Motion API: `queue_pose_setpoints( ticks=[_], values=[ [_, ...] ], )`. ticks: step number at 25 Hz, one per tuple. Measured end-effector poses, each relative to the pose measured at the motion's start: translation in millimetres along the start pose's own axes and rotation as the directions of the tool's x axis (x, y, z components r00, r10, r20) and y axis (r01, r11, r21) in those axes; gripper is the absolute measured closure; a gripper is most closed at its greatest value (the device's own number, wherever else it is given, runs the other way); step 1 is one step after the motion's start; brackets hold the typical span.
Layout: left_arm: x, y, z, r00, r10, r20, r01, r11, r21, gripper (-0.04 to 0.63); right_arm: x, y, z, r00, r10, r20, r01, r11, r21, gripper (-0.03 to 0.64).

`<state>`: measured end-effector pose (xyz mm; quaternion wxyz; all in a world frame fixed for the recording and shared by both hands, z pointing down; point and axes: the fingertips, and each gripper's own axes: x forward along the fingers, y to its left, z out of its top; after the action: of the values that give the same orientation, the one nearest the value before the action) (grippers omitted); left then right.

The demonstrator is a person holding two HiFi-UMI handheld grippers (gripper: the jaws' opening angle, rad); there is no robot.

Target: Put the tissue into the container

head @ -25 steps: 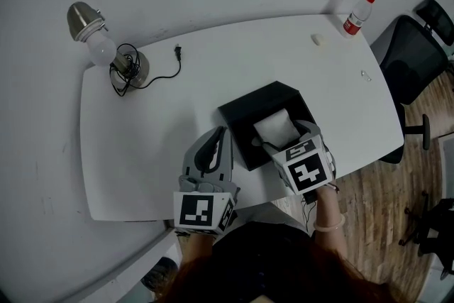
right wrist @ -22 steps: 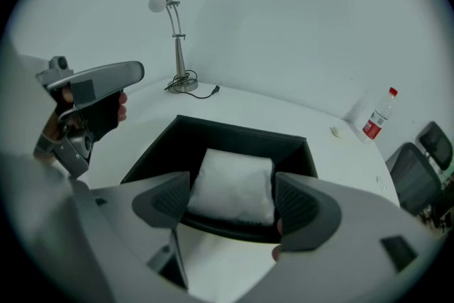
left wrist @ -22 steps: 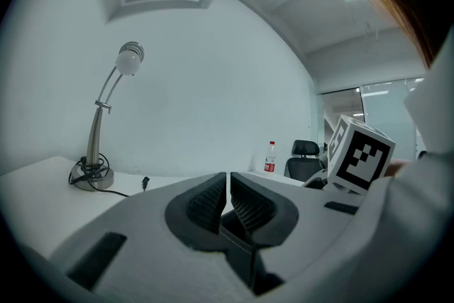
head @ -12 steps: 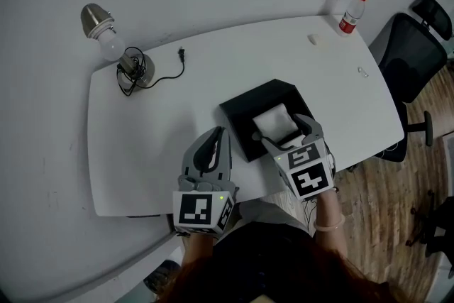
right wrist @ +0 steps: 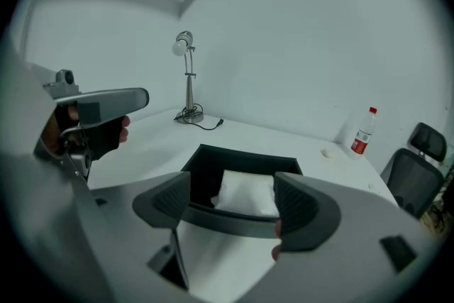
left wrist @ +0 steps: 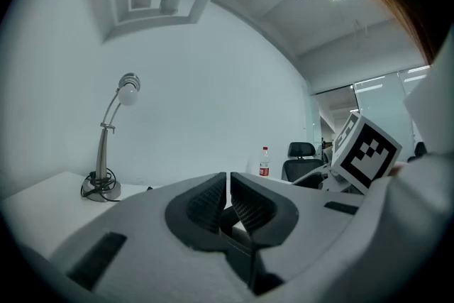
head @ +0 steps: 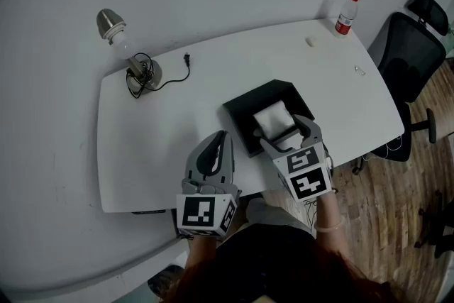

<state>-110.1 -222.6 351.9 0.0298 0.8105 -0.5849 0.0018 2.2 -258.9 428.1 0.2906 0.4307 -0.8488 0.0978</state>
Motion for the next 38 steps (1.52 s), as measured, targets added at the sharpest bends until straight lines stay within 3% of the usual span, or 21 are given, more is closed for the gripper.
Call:
queue_pose_setpoints(
  ticks=[5,8,15,27,38],
  values=[
    [-13,-8,4,1.000,-0.006,0.011,0.006,1.000,0.005,0.556,-14,4,4,0.998,-0.031,0.051,0.031,1.000,0.007,0.270],
    [-22,-13,8,1.000,-0.007,0.018,0.007,1.000,0.013,0.557,-25,3,6,0.993,-0.078,0.085,0.078,0.997,0.002,0.373],
    [-43,-24,8,1.000,-0.017,0.026,0.016,1.000,0.011,0.557,-46,14,2,0.990,-0.087,0.110,0.088,0.996,0.002,0.378],
    [-93,-43,7,0.999,-0.007,0.031,0.007,1.000,0.015,0.557,-92,39,-4,0.973,-0.121,0.198,0.119,0.993,0.018,0.480],
    [-138,-57,14,0.998,0.007,0.058,-0.008,1.000,0.025,0.557,-130,65,-8,0.962,-0.118,0.247,0.122,0.993,0.000,0.496]
  ],
)
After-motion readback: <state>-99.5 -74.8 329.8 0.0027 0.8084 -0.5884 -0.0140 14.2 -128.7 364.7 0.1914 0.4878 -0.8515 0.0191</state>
